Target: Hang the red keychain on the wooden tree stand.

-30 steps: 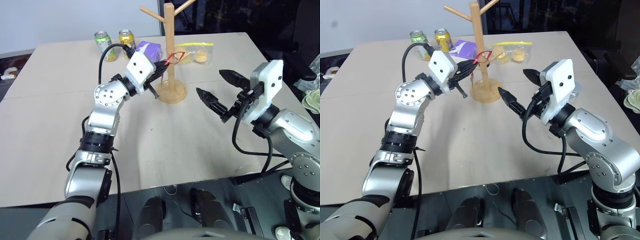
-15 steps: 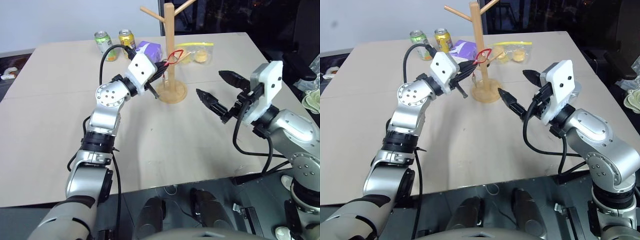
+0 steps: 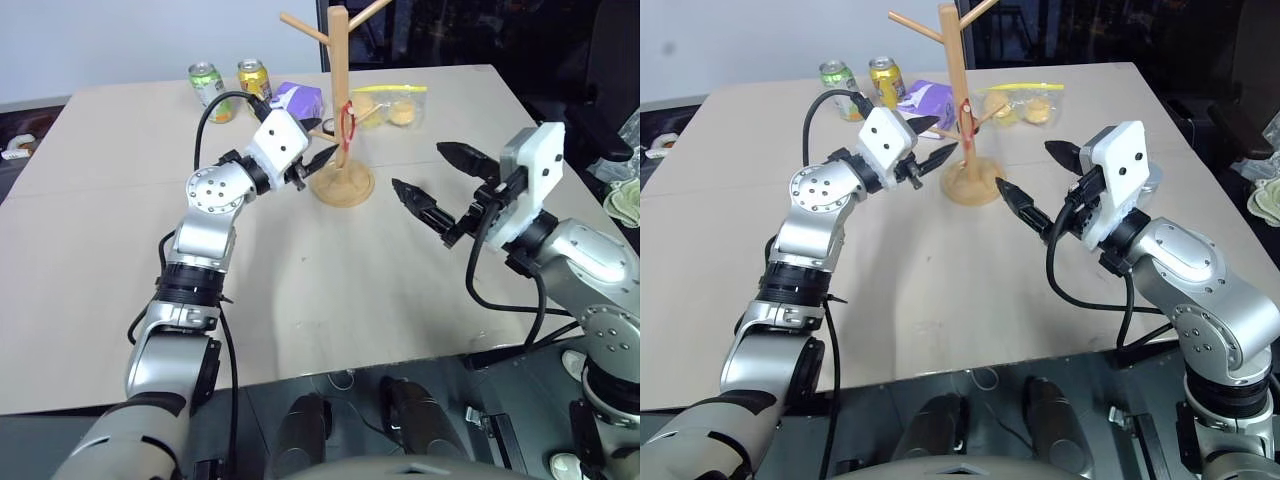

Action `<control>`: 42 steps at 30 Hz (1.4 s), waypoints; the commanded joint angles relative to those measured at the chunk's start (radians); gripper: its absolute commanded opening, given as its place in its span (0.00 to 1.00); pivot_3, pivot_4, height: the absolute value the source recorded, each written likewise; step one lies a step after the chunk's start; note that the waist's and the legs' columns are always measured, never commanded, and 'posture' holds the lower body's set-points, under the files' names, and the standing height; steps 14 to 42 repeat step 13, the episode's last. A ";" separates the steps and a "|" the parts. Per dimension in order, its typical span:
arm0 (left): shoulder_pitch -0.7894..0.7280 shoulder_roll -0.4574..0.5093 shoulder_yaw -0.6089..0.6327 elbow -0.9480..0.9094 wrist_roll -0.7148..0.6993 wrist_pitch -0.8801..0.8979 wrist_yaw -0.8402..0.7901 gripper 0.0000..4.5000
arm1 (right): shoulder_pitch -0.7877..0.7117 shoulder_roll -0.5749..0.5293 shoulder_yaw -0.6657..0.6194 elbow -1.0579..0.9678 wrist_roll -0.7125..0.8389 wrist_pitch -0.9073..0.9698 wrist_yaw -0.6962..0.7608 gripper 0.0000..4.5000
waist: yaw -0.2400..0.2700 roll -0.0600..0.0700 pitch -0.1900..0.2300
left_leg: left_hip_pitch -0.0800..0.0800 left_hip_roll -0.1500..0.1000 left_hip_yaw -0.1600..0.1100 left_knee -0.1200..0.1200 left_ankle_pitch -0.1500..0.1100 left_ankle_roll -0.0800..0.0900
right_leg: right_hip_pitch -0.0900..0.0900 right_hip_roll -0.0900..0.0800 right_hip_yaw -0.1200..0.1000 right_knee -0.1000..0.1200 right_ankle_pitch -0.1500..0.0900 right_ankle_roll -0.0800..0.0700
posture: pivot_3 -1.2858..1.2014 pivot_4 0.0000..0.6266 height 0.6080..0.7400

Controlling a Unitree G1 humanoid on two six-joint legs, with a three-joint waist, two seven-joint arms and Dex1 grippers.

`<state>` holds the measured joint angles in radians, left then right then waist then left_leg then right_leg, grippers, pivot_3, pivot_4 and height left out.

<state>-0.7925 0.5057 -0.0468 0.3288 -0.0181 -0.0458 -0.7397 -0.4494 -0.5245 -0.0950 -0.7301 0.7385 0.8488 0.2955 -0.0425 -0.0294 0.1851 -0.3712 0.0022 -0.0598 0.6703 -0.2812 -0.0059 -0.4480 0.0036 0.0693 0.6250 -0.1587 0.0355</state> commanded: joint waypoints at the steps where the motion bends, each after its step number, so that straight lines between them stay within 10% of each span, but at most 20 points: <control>1: 0.000 0.087 0.072 -0.060 -0.093 0.132 -0.086 0.99 | -0.008 -0.072 -0.042 0.039 -0.006 -0.029 0.082 1.00 | -0.001 0.000 0.000 | 0.000 0.000 0.000 0.000 0.000 0.000 | 0.000 0.000 0.000 0.000 0.000 0.000 | 0.52 0.24 1.00; 10: 0.044 0.418 0.163 -0.212 -0.445 0.747 -0.456 0.99 | -0.043 -0.290 -0.113 0.221 0.050 -0.026 0.357 1.00 | -0.004 0.001 0.001 | 0.000 0.001 0.000 -0.001 0.000 0.000 | 0.000 0.001 0.000 -0.001 0.000 0.000 | 0.52 0.24 1.00; 42: 0.031 0.452 0.167 -0.150 -0.420 0.727 -0.451 0.99 | -0.073 -0.316 -0.115 0.253 0.073 -0.008 0.389 1.00 | -0.001 0.001 0.001 | 0.001 0.001 0.000 0.000 0.000 0.000 | 0.000 0.001 -0.001 -0.001 -0.001 -0.002 | 0.52 0.24 1.00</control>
